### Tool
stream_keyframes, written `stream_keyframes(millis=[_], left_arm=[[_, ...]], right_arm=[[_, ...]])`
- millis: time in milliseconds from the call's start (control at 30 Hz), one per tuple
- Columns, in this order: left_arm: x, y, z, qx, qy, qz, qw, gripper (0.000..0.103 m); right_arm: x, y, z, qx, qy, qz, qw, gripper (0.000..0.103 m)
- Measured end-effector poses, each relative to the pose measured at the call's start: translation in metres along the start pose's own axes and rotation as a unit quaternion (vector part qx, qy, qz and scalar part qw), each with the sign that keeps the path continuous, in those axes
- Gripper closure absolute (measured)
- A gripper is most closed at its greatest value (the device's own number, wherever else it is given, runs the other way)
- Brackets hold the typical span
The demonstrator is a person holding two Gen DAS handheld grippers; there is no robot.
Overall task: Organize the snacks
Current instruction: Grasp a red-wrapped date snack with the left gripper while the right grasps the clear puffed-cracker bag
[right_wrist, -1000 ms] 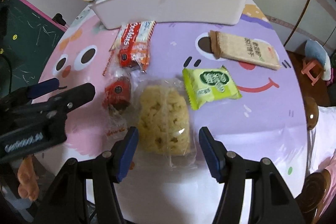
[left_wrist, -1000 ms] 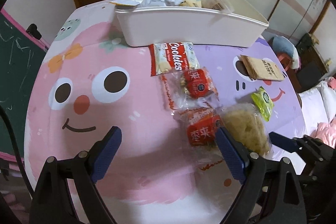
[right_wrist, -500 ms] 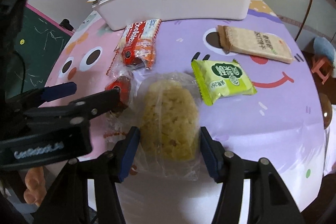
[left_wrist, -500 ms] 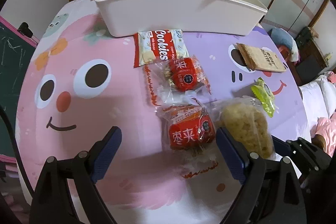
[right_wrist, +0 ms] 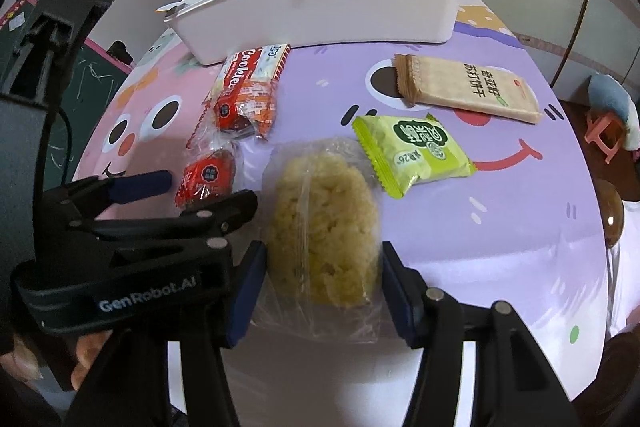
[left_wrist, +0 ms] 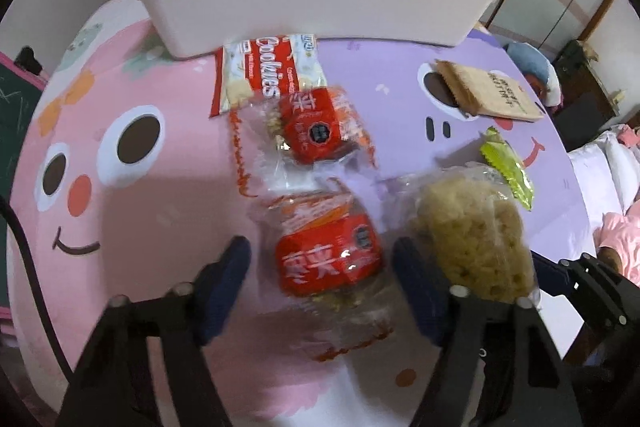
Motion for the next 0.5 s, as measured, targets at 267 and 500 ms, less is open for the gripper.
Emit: stream_keyframes(millis=[267, 500], left_arm=[[0.006, 0.004, 0.012, 0.004, -0.005, -0.008, 0.9999, 0.053], [0.008, 0.024, 0.031, 0.006, 0.009, -0.029, 0.9995, 0.053]], right_arm=[[0.001, -0.001, 0.007, 0.019, 0.021, -0.003, 1.0, 0.047], [0.001, 0.003, 0.016, 0.031, 0.035, -0.009, 0.999, 0.05]])
Point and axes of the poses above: each gripper's, at about its wrist camera, not at the fingertips, and y roughly against the way its jaws point, z to its left, x to its underside, the point moved 2 cm from there along -y, roughly the way its jaws point, and after that the axes turned 12 degrees about -x, right-handed, at the moved point
